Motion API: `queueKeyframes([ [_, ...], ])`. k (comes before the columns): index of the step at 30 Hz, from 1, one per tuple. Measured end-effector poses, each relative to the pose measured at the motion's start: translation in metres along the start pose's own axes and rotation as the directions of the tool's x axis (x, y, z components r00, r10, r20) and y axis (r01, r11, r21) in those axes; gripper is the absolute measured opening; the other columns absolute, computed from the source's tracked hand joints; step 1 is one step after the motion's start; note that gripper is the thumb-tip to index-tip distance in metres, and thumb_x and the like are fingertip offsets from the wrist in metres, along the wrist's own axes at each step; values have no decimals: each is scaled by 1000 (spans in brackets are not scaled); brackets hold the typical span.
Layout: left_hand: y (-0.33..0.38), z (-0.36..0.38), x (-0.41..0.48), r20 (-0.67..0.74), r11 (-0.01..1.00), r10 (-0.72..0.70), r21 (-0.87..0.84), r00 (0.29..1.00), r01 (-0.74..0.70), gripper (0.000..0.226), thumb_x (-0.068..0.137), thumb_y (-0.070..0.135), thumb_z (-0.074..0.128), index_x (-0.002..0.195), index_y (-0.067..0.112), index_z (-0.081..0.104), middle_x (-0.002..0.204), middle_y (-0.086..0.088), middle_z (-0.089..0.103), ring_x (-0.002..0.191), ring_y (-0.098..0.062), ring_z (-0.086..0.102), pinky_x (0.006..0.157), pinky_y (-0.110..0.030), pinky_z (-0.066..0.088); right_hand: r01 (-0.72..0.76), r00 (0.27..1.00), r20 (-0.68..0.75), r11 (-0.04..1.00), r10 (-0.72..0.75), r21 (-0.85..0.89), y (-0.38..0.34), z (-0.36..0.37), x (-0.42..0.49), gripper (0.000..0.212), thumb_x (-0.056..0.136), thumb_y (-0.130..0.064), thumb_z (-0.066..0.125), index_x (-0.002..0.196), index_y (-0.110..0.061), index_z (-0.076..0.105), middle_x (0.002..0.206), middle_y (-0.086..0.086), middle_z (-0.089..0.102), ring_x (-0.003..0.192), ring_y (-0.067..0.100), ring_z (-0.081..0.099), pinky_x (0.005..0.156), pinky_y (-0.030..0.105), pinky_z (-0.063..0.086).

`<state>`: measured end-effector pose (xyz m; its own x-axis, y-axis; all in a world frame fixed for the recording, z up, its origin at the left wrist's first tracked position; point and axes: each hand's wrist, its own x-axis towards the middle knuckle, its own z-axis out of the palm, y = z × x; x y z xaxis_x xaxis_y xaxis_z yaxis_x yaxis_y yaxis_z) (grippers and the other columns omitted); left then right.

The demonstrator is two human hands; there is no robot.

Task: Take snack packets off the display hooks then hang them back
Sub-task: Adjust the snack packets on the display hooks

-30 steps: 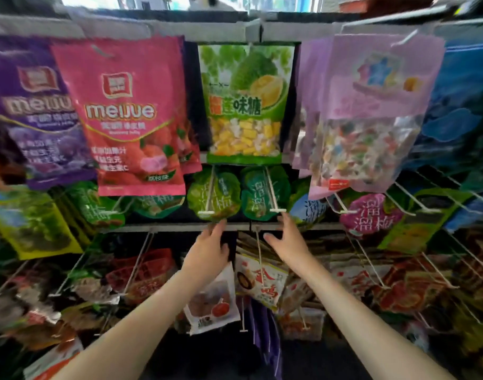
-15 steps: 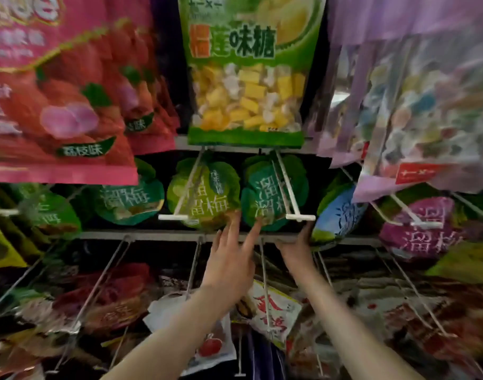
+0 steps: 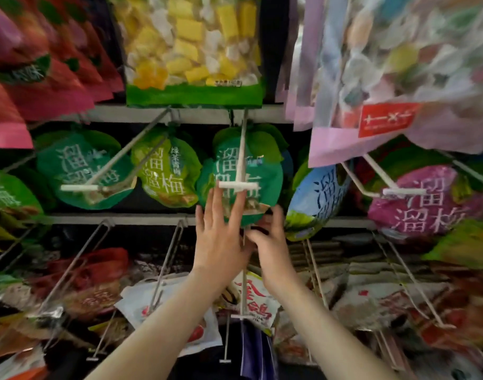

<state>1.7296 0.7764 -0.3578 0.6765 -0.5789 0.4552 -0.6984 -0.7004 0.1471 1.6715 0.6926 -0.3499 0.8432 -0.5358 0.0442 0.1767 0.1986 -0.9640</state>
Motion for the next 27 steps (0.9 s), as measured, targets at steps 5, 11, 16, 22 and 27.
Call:
queueKeyframes([
  [5, -8, -10, -3, -114, 988, -46, -151, 992, 28, 78, 79, 49, 47, 143, 9, 26, 144, -24, 28, 130, -40, 31, 101, -53, 37, 264, 964, 123, 893, -235, -364, 8, -2, -20, 64, 86, 0, 48, 121, -52, 35, 126, -27, 35, 123, -6, 36, 105, 16, 32],
  [11, -23, -31, -2, -229, 935, -20, -348, 973, -63, 51, 90, 17, 46, 138, 14, 31, 138, -18, 40, 126, -31, 41, 96, -46, 45, 355, 932, 249, 811, -265, -466, -2, 1, -30, 58, 85, -15, 50, 132, -46, 36, 140, -14, 31, 134, 2, 23, 109, 23, 22],
  [16, -26, -39, -8, -273, 985, 33, -152, 962, -77, 48, 92, 19, 37, 139, 6, 37, 135, -21, 47, 119, -34, 50, 91, -43, 48, 269, 949, 220, 943, -226, -194, -26, 13, -30, 58, 89, -21, 58, 141, -27, 34, 143, -10, 39, 131, -1, 36, 108, 25, 35],
  [22, -14, -39, -12, -248, 972, 222, 137, 943, -192, 46, 89, 17, 37, 133, 2, 39, 132, -22, 53, 119, -36, 54, 95, -47, 48, 169, 984, 66, 984, -165, -50, -64, 27, -7, 49, 88, -25, 62, 134, -25, 46, 132, -1, 56, 121, 13, 53, 105, 40, 41],
  [27, 1, -45, -24, -176, 960, 270, 124, 947, -251, 44, 100, 18, 24, 134, 0, 46, 138, -18, 48, 126, -32, 49, 99, -46, 46, 99, 990, -88, 982, -114, -161, -79, 25, -5, 15, 95, -23, 51, 90, -31, 63, 100, 5, 69, 95, 22, 65, 91, 51, 49],
])
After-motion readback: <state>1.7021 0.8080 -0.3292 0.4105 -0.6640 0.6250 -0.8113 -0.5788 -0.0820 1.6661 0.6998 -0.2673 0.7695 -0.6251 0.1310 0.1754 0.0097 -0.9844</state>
